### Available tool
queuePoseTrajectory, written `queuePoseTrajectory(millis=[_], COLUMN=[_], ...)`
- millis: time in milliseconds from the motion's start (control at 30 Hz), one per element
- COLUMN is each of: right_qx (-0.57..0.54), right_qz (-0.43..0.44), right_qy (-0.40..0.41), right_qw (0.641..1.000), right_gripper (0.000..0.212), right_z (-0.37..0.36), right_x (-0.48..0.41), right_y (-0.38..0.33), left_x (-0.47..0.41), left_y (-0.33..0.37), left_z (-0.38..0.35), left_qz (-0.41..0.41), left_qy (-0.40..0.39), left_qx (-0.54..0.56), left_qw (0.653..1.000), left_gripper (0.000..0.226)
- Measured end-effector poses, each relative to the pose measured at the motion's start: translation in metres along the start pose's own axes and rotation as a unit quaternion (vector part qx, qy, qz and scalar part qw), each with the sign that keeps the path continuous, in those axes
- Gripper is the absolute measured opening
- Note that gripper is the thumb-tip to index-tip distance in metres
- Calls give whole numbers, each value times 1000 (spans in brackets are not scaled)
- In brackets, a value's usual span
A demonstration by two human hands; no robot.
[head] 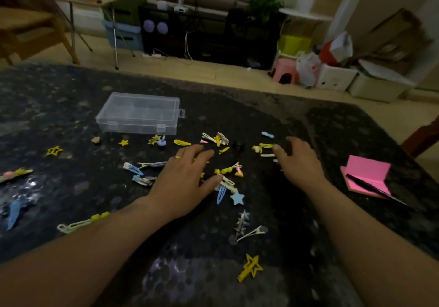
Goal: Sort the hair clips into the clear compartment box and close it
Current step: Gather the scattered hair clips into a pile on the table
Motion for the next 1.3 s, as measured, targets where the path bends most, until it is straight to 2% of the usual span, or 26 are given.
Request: queuePoseTrajectory(millis=[100,267,500,667,767,867,967,1033,1133,1200,1300], right_qx=[42,21,-4,-13,-62,-108,-146,-200,-279,-256,-147], right_qz=[-20,20,100,194,199,200,195,165,70,25,30], right_qy=[-11,-8,-87,-143,-167,-193,-196,-159,-83,-44,-40], right_qw=[999,1000,991,971,964,954,950,952,954,965,988], right_gripper=[82,87,76,56,50,54,40,34,31,32,43], right_z=[-18,-32,-56,-70,-64,-56,-40,-27,-13,-8,-8], right_x=[-1,-25,-51,-20,2,26,47,60,76,84,89], right_y=[21,9,-40,-71,-76,-76,-75,-66,-43,-24,-6], left_x=[-23,-73,-109,-105,-97,-78,-59,-48,-30,-11,21], left_y=[2,3,1,-1,10,25,33,37,42,41,45], left_z=[-13,-38,-56,-56,-48,-34,-19,-8,8,14,15], left_qz=[17,73,123,104,83,68,75,82,102,106,33], left_qy=[-29,-107,-98,-111,-113,-122,-168,-185,-197,-191,-166], left_qx=[-8,29,111,150,162,191,205,197,203,203,102], left_qw=[999,991,981,977,977,972,961,959,954,954,980], left_gripper=[80,89,79,63,50,40,36,38,45,62,103])
Point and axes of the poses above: each hand's wrist, its own x-axis away from the middle knuckle, its own z-axis out of the back of the hand, y = z × x, the point moved 4 cm from there along -x, towards the middle knuckle, and after that the axes turned 3 degrees about y, right-handed, at the moved point
